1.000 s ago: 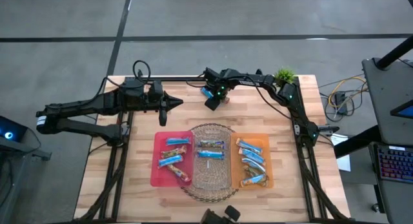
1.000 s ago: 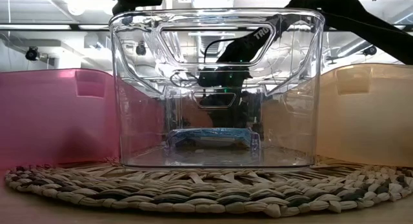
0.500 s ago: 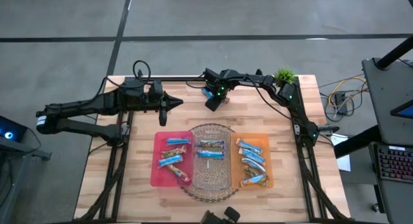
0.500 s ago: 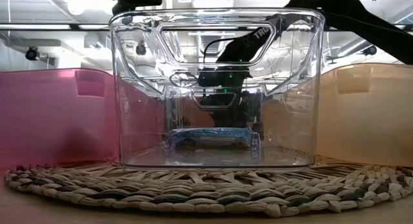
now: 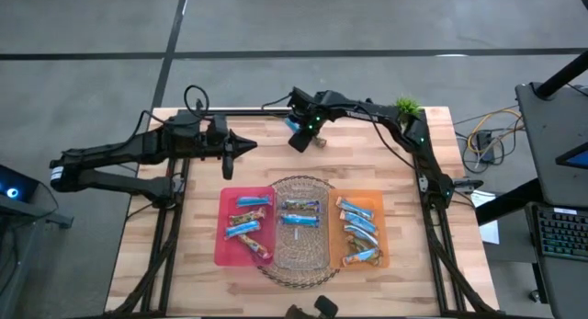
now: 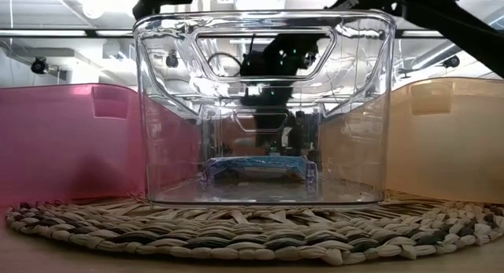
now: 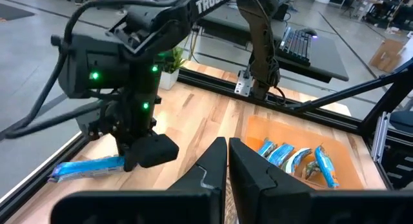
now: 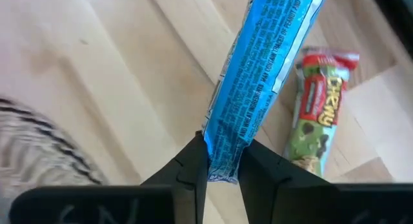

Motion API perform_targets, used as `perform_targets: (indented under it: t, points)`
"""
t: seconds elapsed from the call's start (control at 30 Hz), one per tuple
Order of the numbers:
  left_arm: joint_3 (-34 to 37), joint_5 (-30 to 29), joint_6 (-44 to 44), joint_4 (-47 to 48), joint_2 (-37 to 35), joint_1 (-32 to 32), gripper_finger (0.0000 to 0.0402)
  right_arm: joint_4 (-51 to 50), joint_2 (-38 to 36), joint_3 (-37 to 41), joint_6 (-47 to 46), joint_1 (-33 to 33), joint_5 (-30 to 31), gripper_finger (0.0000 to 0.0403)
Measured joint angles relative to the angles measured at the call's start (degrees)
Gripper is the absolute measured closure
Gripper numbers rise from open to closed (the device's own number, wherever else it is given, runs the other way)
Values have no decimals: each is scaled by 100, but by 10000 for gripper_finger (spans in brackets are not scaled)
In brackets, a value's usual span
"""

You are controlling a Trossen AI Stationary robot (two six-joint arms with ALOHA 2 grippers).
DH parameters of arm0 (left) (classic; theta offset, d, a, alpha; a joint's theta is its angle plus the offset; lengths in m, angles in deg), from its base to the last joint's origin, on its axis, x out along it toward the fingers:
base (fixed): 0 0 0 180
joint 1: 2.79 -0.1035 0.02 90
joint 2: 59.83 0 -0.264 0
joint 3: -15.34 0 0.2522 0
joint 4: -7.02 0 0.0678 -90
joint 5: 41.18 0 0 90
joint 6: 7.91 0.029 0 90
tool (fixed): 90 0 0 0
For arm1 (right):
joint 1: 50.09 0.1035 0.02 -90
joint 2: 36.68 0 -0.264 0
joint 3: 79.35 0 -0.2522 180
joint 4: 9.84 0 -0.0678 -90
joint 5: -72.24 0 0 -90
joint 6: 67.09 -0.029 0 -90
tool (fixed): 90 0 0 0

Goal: Pick and place Granola Bars by type
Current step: Put the blue granola bar into the transparent bin

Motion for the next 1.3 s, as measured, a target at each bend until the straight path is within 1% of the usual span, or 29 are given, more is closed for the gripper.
perform_targets:
  t: [0.13, 0.3, 0.67, 0.8, 0.87, 1.0, 1.3]
  points:
    - [0, -1, 11, 8, -68, 0, 401, -53, -255, -136, -28, 135, -23, 341]
    - [0, -1, 74, 20, -128, 0, 401, -554, -551, -437, 127, 375, -45, 341]
    - [0, -1, 172, 176, -156, 0, 401, -1361, -1239, -461, 98, 1304, -44, 341]
    - [0, -1, 182, 269, -156, 2, 401, -1608, -1425, -458, 17, 1678, -193, 341]
    - [0, -1, 198, 265, -156, 2, 401, -1681, -1489, -458, -82, 1874, -198, 340]
    - [0, -1, 199, 264, -154, 1, 401, -1710, -1508, -458, -318, 2226, -444, 340]
    - [0, -1, 196, 264, -154, 0, 401, -1676, -1501, -445, -521, 2839, -476, 340]
